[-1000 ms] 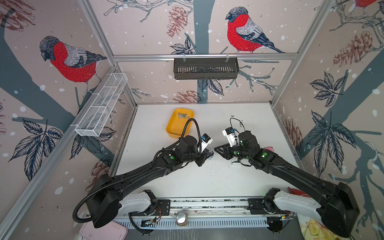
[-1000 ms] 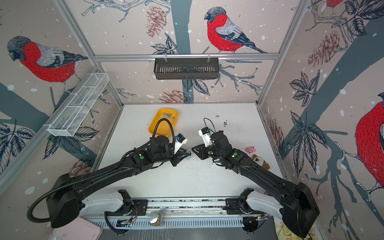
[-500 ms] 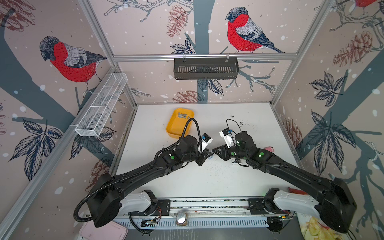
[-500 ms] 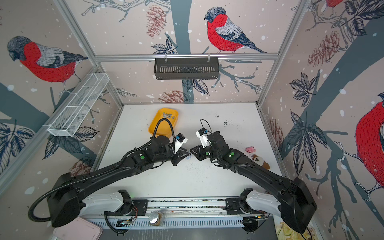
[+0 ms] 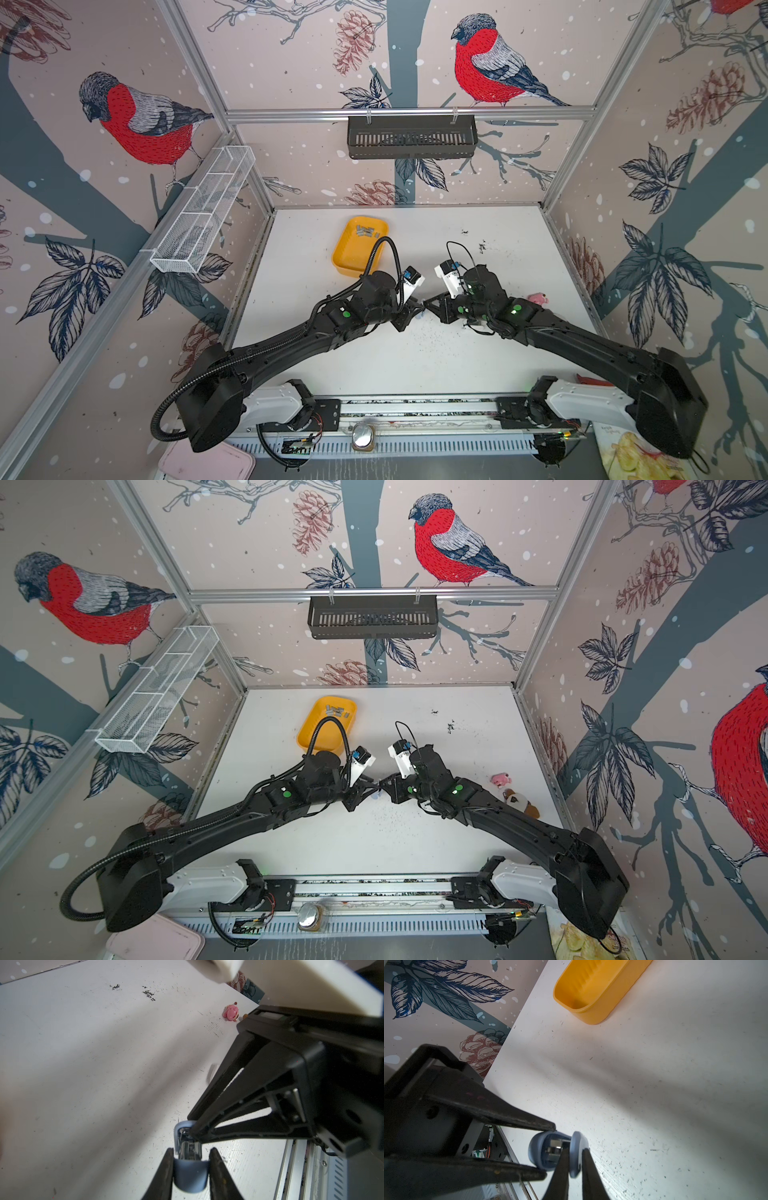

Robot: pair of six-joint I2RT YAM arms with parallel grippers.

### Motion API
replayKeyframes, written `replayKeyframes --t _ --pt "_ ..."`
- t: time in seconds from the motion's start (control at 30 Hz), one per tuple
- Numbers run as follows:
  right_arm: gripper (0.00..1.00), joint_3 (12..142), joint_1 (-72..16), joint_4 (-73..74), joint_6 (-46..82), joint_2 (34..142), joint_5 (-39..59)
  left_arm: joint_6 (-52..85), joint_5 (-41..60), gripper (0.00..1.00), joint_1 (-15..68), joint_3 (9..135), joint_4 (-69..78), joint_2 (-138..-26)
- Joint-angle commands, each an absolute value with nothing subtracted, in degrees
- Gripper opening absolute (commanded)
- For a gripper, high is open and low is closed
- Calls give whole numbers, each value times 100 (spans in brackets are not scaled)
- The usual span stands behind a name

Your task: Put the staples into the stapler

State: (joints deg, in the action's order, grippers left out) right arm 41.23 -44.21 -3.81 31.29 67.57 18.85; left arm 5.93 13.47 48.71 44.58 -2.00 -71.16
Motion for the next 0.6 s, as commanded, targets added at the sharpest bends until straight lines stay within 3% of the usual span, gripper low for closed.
replayKeyframes --t 0.0,0.1,0.17,0.37,0.47,0.57 --pt "10 4122 -4441 -132 3177 6762 1705 615 1449 17 4859 4488 154 -7128" --pt "5 4118 -4451 -127 3195 6759 1662 625 1476 22 4856 4483 151 -7133" --pt "4 4117 -4464 -136 3199 6746 1636 604 1521 34 4859 4485 119 -7146" --pt "4 4131 -4459 -227 3196 6732 1460 409 1593 53 4858 4572 -281 -7324" --pt "4 4126 -4460 -237 3192 6735 1439 397 1509 54 4860 4553 -369 -7339" --pt "3 4131 -4469 -242 3194 6750 1441 396 1437 49 4859 4527 -343 -7322"
